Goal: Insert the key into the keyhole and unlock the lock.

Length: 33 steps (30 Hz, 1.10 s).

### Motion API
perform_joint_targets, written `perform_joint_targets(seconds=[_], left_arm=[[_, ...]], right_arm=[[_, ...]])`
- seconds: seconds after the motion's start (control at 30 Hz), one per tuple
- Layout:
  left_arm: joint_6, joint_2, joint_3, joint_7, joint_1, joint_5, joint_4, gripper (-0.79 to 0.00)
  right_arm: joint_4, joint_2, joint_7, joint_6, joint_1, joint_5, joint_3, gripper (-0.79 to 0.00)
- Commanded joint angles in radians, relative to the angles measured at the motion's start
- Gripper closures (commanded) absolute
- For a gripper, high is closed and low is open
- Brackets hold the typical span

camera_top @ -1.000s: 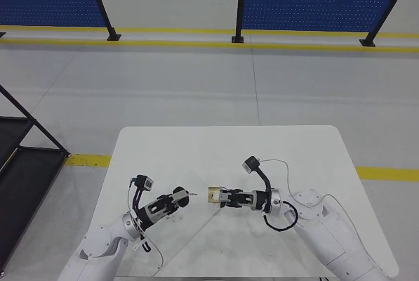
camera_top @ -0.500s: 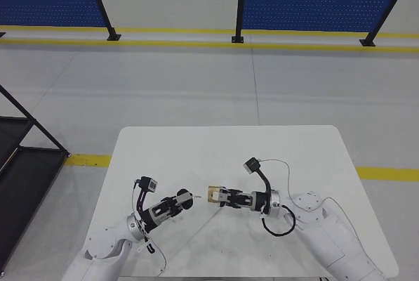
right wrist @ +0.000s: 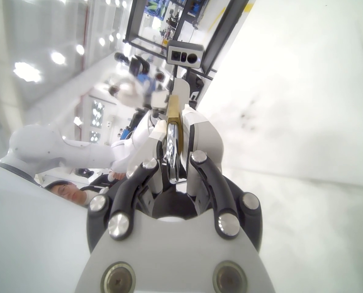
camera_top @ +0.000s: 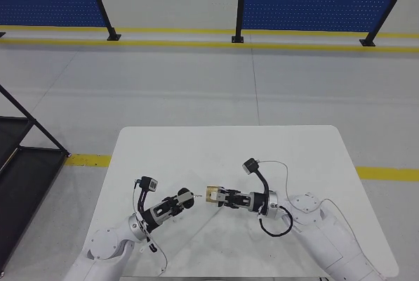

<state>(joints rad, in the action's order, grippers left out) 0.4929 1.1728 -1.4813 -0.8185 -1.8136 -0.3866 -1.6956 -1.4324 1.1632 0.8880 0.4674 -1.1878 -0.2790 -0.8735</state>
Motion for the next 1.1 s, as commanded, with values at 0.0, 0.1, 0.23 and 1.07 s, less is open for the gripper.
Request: perform_joint_targets(seconds=[0.0,0.1,0.23,1.07], left_arm=[[0.005,-0.001,0.002,0.008,0.000,0.006,-0.001,0.000],[0.016,-0.001,0.004,0.023,0.000,0.020,-0.003,0.000],[0.024,-0.002,0.009,0.037,-0.001,0.033,-0.006,0.000],[0.036,-0.015,0.022,0.070,-0.005,0.077,-0.011,0.000]], right_arm=[[0.002,0.001,0.002,-0.005,0.001,-0.003,0.002,0.000],[0.003,0.002,0.008,-0.019,0.001,-0.020,0.004,0.000],[0.010,0.004,0.021,-0.038,0.003,-0.054,0.004,0.000],[0.059,0.018,0.112,-0.111,0.034,-0.149,0.016,0.000]])
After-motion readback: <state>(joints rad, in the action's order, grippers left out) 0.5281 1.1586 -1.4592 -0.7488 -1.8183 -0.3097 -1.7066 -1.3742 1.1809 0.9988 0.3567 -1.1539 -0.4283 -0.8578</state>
